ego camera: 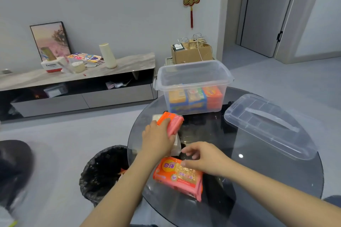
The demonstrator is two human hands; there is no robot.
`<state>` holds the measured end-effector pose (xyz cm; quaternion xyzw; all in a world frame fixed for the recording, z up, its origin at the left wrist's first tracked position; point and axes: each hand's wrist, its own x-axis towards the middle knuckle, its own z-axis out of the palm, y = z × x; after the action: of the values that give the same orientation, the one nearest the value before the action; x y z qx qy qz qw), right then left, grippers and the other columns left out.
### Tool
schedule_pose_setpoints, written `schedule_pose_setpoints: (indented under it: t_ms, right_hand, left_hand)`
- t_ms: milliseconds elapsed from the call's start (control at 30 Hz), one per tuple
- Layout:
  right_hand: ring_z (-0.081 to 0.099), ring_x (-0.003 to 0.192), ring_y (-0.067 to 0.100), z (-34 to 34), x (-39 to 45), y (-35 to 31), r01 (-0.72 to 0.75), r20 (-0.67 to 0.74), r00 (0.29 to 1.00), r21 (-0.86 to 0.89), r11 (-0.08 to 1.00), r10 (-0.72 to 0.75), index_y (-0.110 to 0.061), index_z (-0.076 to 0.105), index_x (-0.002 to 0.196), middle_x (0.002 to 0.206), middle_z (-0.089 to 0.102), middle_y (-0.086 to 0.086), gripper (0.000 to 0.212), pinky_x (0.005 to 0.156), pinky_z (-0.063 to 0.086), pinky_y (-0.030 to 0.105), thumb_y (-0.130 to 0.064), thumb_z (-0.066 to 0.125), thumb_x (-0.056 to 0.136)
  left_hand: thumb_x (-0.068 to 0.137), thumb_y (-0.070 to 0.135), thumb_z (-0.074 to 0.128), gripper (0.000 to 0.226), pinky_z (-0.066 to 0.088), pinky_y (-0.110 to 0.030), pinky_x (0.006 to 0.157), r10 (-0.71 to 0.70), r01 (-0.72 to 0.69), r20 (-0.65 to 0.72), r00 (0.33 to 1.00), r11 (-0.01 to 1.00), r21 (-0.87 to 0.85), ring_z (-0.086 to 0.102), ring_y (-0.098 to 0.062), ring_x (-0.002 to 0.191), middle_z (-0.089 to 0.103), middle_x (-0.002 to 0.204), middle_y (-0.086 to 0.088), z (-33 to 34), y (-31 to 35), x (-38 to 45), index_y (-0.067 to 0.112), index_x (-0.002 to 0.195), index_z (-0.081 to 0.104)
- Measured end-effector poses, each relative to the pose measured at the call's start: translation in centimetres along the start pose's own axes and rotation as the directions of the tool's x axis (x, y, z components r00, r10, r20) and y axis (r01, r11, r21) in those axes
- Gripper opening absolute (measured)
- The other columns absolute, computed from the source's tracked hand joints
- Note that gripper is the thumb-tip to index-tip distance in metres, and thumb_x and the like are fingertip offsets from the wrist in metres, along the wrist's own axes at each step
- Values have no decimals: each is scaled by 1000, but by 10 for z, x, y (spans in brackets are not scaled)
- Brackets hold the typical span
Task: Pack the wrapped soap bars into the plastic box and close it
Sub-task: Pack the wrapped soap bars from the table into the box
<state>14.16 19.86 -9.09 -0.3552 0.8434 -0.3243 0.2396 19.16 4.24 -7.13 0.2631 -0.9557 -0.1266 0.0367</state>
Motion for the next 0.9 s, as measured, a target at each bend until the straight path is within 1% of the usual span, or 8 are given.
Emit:
schedule_pose_setpoints:
  t_ms: [167, 300, 500, 600, 667, 767, 833, 900]
  right_hand:
    - [61, 102, 11, 14, 0, 5, 4, 116, 993, -132, 991, 11, -26, 60, 122, 116, 65, -8, 69, 91, 51, 29, -53, 78, 60]
    - [59, 102, 17, 23, 0, 4, 38, 122, 992, -235, 971, -10, -25, 63, 113, 112, 64, -1, 67, 89, 52, 36, -58, 78, 56]
    - [57, 98, 17, 26, -1, 4, -4, 58, 998, -269, 963, 21, -24, 58, 110, 106, 61, -3, 65, 83, 52, 32, -54, 74, 54]
    - [57, 94, 17, 18, -5, 7, -37, 9, 999, -284, 958, 41, -20, 54, 107, 100, 60, -4, 61, 79, 53, 33, -47, 74, 55]
    - [60, 84, 16, 13, -9, 11, -57, 8, 998, -298, 953, 62, -20, 46, 104, 101, 62, -2, 61, 70, 55, 33, -42, 74, 54]
    - [57, 54, 11, 5, -14, 15, -88, 59, 993, -203, 975, 102, -22, 37, 101, 97, 64, 0, 63, 48, 47, 26, -39, 78, 56]
    - [60, 66, 14, -8, -15, 19, -131, 81, 987, -62, 989, 136, -23, 39, 108, 95, 62, -2, 68, 53, 47, 24, -34, 84, 58]
    - [60, 75, 12, -24, -16, 24, -170, 88, 982, 56, 984, 165, -22, 47, 116, 89, 61, -6, 64, 61, 47, 20, -27, 84, 64]
  left_hand:
    - [79, 38, 59, 69, 39, -43, 99, -64, 55, -49, 997, 986, -156, 42, -35, 121, 45, 129, -16, 2, -2, -6, 24, 142, 33]
    - [72, 40, 64, 77, 40, -43, 99, -103, 86, -49, 994, 962, -261, 39, -34, 121, 43, 125, -16, 5, -6, -12, 22, 141, 33]
    - [67, 35, 68, 79, 42, -37, 91, -97, 49, -111, 989, 927, -371, 39, -28, 117, 42, 120, -12, 11, -7, -22, 23, 138, 35]
    - [64, 34, 71, 78, 45, -33, 82, -106, 29, -154, 982, 900, -435, 47, -25, 108, 37, 109, -3, 10, -6, -24, 23, 132, 36]
    - [64, 35, 72, 76, 46, -31, 76, -113, 22, -167, 980, 882, -471, 50, -21, 99, 31, 105, 1, 9, -4, -24, 24, 130, 35]
    - [63, 36, 72, 73, 51, -32, 72, -106, 13, -167, 980, 877, -481, 49, -19, 90, 31, 105, 1, 7, -1, -25, 25, 126, 37]
    - [59, 38, 70, 72, 56, -37, 71, -96, 12, -143, 985, 866, -500, 50, -20, 89, 35, 106, 0, 5, 3, -26, 27, 123, 39]
    - [55, 40, 66, 71, 55, -32, 65, -93, 16, -118, 989, 843, -538, 51, -19, 90, 38, 111, -2, 5, 7, -25, 30, 121, 41]
